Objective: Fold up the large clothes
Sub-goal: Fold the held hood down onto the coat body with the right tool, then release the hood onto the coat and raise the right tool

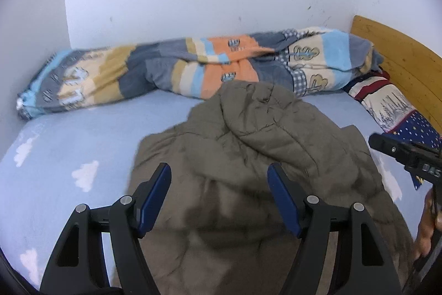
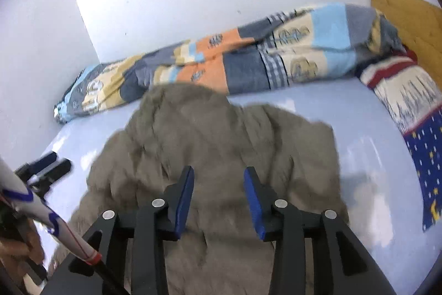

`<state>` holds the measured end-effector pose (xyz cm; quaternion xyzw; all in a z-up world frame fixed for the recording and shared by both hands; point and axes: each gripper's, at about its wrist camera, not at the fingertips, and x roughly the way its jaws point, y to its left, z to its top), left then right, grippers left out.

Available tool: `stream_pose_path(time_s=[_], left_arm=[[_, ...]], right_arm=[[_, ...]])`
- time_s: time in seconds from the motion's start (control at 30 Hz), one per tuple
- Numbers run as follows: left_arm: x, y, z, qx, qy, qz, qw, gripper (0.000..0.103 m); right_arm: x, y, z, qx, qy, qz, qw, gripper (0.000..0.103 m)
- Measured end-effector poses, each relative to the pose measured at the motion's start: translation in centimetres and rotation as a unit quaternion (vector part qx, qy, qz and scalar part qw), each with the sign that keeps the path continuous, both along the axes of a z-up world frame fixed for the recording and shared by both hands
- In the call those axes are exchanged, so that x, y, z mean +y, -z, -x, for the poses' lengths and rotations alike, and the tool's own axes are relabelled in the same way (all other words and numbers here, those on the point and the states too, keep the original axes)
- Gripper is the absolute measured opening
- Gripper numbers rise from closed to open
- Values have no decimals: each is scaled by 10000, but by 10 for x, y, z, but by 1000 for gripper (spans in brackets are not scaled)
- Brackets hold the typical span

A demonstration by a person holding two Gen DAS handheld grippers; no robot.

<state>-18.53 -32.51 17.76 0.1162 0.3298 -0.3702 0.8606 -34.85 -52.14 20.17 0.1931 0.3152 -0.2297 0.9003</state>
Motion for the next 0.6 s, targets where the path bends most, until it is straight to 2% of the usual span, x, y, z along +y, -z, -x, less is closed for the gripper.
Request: stream_pose_path(time_s=[0.07,0.1,0.17,0.3,0.37,0.47,0.6], left_arm=[[-18,14,-11,91,-30,-122,9999,71],[-27,24,-15,87,-56,-231,9997,71],[-35,39,-20,142,-63,-320,9994,71],[-47,83,-33,356,-174,-901,9951,71],[-45,96,-34,411,-211,-810,9956,72],[-45,108,-32,336,-246,-776,9961,73],[-47,108,-31,289,-274,-880,9953,73]], right_arm=[[-4,-2,-18,-90,25,-44,9999,57],[-8,1,-29,-95,67,-52,9999,60],[-14,12,-47,96,53,-97,9999,60],[-23,55,-69,681,40,-129,9976,60],[-24,77,-74,901,-31,-241,9956,60],[-21,107,-80,1250,-142,-150,9919,60],[-24,123,-83,1363,-151,-166,9904,60]])
